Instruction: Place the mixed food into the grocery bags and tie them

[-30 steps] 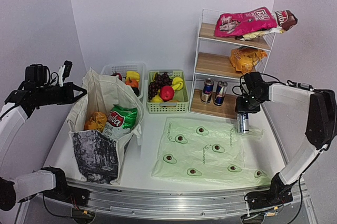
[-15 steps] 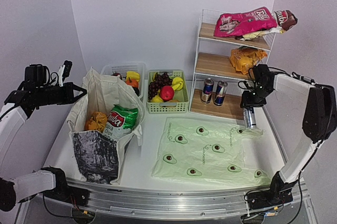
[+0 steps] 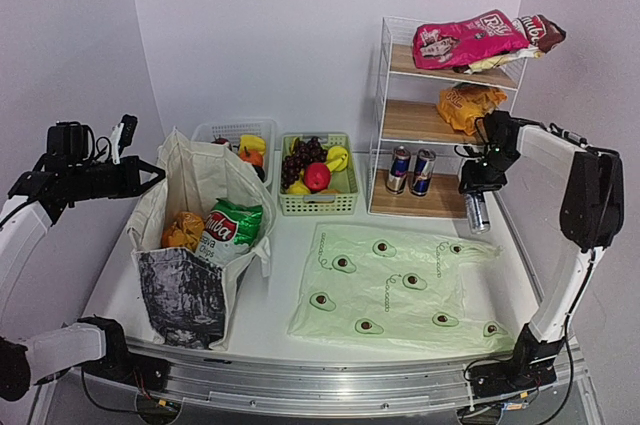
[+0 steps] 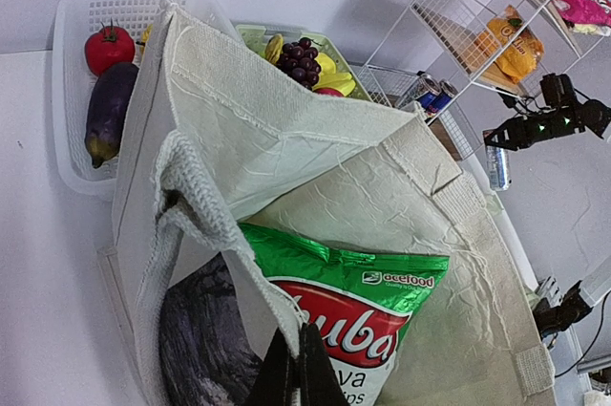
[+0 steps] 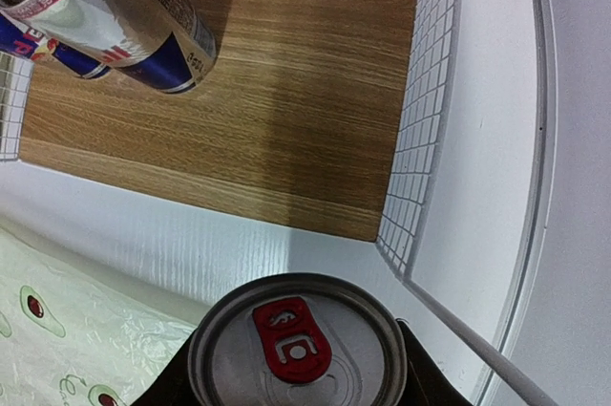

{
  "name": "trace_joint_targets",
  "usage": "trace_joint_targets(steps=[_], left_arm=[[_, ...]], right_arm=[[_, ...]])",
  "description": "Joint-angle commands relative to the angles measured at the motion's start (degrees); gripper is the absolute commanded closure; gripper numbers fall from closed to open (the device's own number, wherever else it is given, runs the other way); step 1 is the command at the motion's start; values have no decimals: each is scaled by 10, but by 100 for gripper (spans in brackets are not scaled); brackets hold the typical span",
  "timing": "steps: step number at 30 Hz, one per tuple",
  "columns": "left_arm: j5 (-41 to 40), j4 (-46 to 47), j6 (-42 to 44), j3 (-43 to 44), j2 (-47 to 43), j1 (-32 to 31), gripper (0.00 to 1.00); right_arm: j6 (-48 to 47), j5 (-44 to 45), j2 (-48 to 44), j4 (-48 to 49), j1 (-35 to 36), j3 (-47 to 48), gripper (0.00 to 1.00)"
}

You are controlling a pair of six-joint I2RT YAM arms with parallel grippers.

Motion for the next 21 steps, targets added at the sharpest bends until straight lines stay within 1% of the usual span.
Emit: trace_joint_targets(steps=[1,8,14,17,21], left_arm=[[11,62,8,16,-12,0,100],[11,68,6,13,-14,0,100],[16,74,1,13,-14,0,100],[17,74,-1,13,-16,0,100],[16,70,-1,10,-22,0,100]], right_arm=[[4,-33,-10,-3,1,25,100],[37,-42,-82,-7,11,-48,100],[89,-60,-153,-46,39,-86,100],[107,-64,-178,-62,67,-102,100],[126,-75,-220,-79,122,-116,100]])
